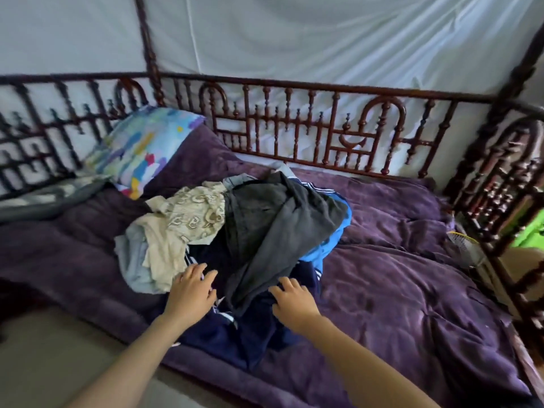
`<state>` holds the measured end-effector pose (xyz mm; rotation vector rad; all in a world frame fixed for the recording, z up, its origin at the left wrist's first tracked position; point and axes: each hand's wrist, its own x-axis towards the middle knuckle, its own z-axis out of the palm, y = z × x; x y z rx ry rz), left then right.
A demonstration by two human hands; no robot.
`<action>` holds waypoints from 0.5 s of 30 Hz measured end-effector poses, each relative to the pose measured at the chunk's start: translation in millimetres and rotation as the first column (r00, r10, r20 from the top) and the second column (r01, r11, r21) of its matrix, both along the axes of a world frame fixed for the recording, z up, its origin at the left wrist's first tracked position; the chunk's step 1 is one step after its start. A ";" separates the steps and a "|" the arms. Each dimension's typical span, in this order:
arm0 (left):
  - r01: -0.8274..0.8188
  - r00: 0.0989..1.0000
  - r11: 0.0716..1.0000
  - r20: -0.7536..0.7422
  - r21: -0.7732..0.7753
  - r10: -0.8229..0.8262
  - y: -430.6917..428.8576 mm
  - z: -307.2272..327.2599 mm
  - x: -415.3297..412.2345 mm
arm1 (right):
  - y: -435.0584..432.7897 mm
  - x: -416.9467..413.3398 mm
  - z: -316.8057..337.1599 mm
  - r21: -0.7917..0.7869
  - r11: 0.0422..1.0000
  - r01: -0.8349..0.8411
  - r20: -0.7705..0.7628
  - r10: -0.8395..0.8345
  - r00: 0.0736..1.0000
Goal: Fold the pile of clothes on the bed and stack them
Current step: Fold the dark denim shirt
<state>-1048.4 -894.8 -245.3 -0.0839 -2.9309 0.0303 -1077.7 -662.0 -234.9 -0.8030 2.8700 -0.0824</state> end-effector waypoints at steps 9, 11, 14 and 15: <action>-0.123 0.992 0.988 0.030 0.094 0.121 -94.8 -13.9 46.6 | -89.0 0.6 -22.4 0.039 0.995 -0.091 0.058 0.088 0.994; -0.143 0.990 0.985 0.016 0.097 0.142 -103.0 -15.8 48.2 | -96.4 -8.2 -25.4 0.043 0.994 -0.103 0.052 0.101 0.994; -0.173 0.984 0.978 -0.013 0.118 0.175 -114.8 -11.5 42.9 | -108.2 -27.2 -25.9 0.017 0.995 -0.096 0.032 0.095 0.995; -0.184 0.982 0.976 -0.011 0.116 0.187 -119.1 -9.8 38.8 | -111.8 -34.3 -26.1 0.009 0.996 -0.092 0.032 0.092 0.995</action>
